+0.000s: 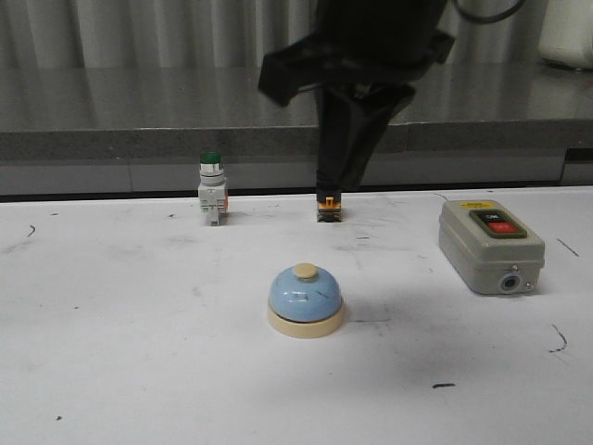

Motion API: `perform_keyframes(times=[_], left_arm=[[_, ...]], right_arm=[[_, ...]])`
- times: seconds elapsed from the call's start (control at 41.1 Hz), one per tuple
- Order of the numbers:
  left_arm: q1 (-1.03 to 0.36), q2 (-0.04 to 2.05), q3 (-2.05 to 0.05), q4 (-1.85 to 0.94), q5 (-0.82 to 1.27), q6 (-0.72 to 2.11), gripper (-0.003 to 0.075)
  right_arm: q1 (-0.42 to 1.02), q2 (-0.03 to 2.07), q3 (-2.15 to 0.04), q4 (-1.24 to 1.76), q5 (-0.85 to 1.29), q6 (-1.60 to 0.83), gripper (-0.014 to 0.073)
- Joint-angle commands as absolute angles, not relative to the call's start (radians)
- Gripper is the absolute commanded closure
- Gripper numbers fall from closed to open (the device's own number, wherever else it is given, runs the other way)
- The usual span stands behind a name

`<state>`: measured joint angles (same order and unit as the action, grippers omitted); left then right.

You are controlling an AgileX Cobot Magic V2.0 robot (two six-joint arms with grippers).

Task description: Place and press bell with both arms

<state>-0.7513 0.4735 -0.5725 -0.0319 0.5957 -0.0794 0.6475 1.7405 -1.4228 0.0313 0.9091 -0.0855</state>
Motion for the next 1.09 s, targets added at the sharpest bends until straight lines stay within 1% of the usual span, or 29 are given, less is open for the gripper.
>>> perform_keyframes(times=[0.0,0.219,0.292,0.438,0.584,0.802,0.9,1.07], left_arm=[[-0.750,0.479,-0.601,-0.041,0.520,-0.090,0.0133],[-0.750,0.479,-0.601,-0.041,0.520,-0.090,0.0133],[-0.750,0.479,-0.601,-0.041,0.520,-0.090,0.0133],[-0.750,0.479,-0.601,-0.041,0.520,-0.090,0.0133],[-0.750,0.479,-0.601,-0.041,0.520,-0.090,0.0133],[-0.750,0.479,-0.601,-0.041,0.520,-0.090,0.0133],[-0.750,0.479,-0.601,-0.041,0.520,-0.090,0.0133],[-0.750,0.479,-0.601,-0.041,0.520,-0.090,0.0133]], right_arm=[[0.652,1.796,-1.507,0.015,0.901,-0.098,0.0662],[0.652,1.949,-1.556,0.014,0.895,-0.098,0.0662],[0.653,1.951,-1.566,0.014,0.903,-0.098,0.0662],[0.654,1.866,-1.566,0.014,0.890,-0.098,0.0662],[0.637,1.733,-1.499,0.016,0.859,-0.097,0.0662],[0.540,1.477,-1.268,0.044,0.754,-0.097,0.0662],[0.511,1.333,-1.149,0.044,0.708,-0.097,0.0662],[0.502,1.059,-0.952,0.044,0.612,-0.080,0.0662]])
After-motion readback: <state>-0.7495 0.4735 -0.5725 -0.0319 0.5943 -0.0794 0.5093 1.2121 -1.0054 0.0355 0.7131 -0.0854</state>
